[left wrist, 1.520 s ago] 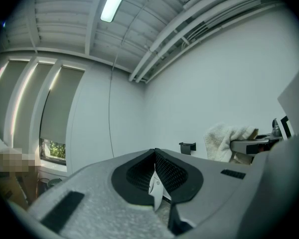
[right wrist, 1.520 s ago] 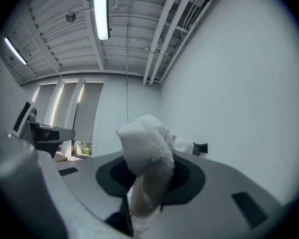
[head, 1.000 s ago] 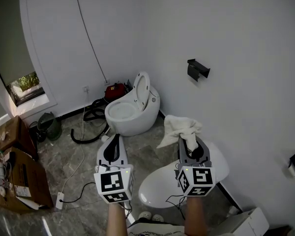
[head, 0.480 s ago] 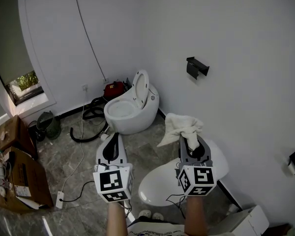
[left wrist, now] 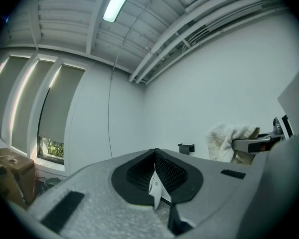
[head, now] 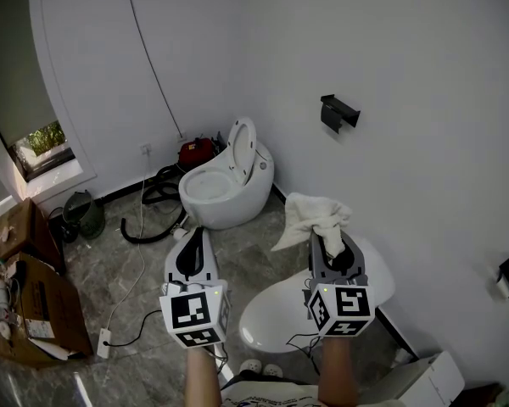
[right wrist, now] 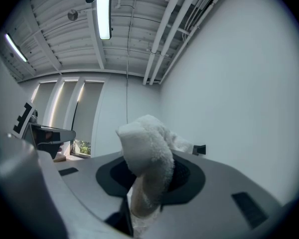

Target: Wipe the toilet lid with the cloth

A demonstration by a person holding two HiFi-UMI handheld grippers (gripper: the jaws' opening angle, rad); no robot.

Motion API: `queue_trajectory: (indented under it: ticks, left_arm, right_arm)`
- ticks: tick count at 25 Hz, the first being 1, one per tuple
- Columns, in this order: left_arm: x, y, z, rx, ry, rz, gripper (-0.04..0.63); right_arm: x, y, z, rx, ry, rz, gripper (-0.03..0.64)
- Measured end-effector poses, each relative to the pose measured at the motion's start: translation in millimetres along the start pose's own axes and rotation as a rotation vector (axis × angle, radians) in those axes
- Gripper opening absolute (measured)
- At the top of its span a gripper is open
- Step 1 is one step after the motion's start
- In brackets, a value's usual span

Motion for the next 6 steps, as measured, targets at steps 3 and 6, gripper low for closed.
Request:
queue_trajectory:
  ticks: [3, 6]
  left_arm:
    - [-0.3, 1.8, -0.4, 0.001, -0.001, -0.003, 0.008]
    - [-0.6, 1.9, -0.8, 0.002, -0.003, -0.003, 0.008]
  right_arm:
    - [-0.8, 1.9, 0.4, 0.0, 0.001, -0.003, 0.114]
    - [-3.1, 1.9, 1.2, -0.002, 0.004, -0.007, 0.114]
Point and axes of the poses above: the fingertips, and each gripper's own axes: y backward along the fingers, x to its left, z out of its top, the point moved 8 cm from there along y, backward along the fingers, and after that the axes turned 1 degree about y, right-handed, at the moved point
